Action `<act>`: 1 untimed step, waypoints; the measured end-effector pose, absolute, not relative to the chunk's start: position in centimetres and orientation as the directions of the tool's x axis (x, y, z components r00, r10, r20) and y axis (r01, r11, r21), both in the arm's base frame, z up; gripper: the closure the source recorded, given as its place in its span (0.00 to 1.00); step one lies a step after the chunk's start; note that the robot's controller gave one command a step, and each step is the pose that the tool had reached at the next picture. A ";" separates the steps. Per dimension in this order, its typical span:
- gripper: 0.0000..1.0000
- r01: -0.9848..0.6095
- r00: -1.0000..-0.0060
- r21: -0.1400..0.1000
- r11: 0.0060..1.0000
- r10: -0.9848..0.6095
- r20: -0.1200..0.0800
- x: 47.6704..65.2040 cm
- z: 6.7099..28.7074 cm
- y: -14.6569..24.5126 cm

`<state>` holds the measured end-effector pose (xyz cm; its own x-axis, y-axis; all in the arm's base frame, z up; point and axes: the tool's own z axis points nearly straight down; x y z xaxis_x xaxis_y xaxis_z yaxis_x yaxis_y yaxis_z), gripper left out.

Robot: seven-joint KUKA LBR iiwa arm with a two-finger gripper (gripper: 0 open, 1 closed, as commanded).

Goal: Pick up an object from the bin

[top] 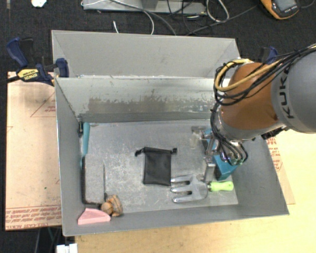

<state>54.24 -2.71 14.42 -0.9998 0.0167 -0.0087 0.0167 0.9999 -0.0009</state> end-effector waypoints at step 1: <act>0.00 0.127 -0.992 0.005 0.992 0.127 -0.010 54.5 8.3 2.8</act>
Offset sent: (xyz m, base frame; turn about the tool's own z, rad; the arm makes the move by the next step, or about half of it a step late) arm -0.0129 0.0576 -0.0609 0.2868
